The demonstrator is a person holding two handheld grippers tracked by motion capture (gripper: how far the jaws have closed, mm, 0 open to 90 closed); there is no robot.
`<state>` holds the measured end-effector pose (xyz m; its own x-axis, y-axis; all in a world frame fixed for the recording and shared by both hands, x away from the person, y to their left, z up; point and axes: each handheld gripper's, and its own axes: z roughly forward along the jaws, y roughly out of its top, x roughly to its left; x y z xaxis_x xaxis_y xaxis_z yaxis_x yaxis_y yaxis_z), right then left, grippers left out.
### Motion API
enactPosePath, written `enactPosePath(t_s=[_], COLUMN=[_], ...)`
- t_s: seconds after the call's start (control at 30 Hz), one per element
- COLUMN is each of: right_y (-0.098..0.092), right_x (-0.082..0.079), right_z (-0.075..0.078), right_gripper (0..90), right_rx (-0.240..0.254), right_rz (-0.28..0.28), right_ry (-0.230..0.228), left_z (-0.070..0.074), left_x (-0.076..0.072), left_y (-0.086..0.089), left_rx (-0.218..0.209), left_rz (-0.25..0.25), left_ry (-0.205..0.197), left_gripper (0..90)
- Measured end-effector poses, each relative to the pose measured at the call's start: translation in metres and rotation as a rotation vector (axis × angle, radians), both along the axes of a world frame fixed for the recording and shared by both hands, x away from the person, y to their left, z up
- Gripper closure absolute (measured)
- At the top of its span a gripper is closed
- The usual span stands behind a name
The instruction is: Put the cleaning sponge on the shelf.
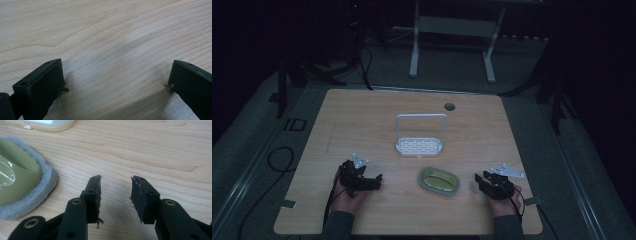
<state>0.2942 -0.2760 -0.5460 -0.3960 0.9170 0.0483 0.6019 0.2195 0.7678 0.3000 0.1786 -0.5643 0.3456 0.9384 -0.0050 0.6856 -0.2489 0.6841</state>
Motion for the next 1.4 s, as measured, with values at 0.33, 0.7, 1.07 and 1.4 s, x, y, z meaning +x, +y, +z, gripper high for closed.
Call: enactPosePath(t_s=[0.33,0.7,1.07,1.4], right_y=[0.005,0.014,0.027,0.039], right_x=[0.001,0.010,0.024,0.040], right_z=[0.014,0.037,0.061,0.082], right_gripper=[64.9,61.3,63.4,64.4], right_rx=[-0.041,-0.058,-0.121,-0.164], right_rz=[0.045,0.159,0.314,0.435], right_ry=[-0.013,-0.015,0.015,0.074], left_z=[0.000,0.000,0.000,0.000], left_x=[0.000,0.000,0.000,0.000], left_y=[0.000,0.000,0.000,0.000], left_rx=[0.000,0.000,0.000,-0.001], left_rz=[0.000,0.000,0.000,-0.002], left_ry=[0.000,0.000,0.000,0.000], left_gripper=[0.2,0.2,0.2,0.2])
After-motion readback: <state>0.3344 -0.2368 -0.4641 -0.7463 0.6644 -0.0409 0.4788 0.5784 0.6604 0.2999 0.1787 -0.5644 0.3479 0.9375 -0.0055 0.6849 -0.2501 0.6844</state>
